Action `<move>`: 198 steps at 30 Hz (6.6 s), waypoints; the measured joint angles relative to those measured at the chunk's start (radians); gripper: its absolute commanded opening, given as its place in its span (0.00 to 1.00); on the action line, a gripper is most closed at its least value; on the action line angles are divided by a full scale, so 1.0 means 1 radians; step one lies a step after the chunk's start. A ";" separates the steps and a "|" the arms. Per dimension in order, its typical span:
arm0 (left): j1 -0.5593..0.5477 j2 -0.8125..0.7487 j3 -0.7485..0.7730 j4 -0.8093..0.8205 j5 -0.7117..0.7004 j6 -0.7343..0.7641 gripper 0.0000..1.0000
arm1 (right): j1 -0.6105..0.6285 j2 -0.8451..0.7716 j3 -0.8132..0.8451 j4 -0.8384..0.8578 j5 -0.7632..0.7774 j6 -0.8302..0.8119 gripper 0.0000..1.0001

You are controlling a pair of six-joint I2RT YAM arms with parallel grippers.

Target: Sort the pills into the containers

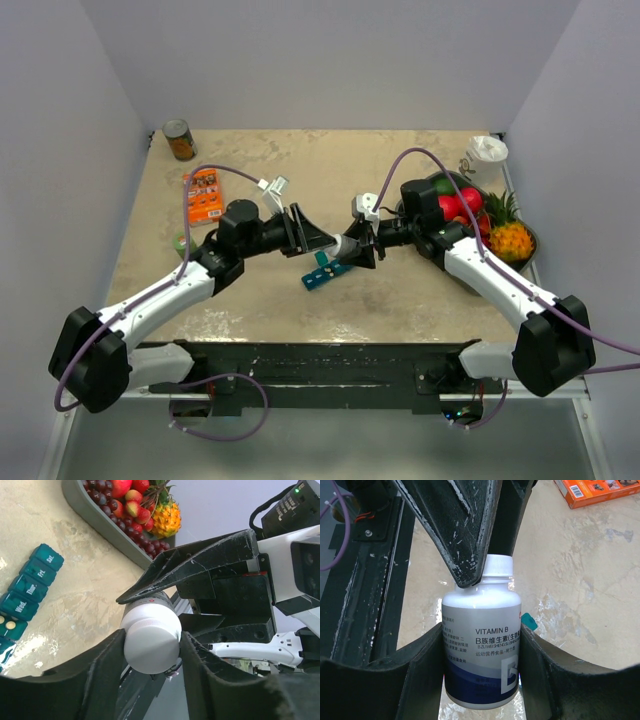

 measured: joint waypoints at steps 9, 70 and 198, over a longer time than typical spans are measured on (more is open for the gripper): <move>0.000 0.002 0.015 -0.014 0.029 0.117 0.17 | 0.000 0.002 0.002 0.000 -0.018 0.018 0.00; -0.022 -0.051 0.048 -0.097 -0.081 0.070 0.62 | -0.005 0.006 0.013 0.035 -0.026 0.064 0.00; 0.063 -0.109 0.109 -0.215 0.083 0.267 0.82 | 0.006 0.068 -0.004 0.144 -0.169 0.221 0.00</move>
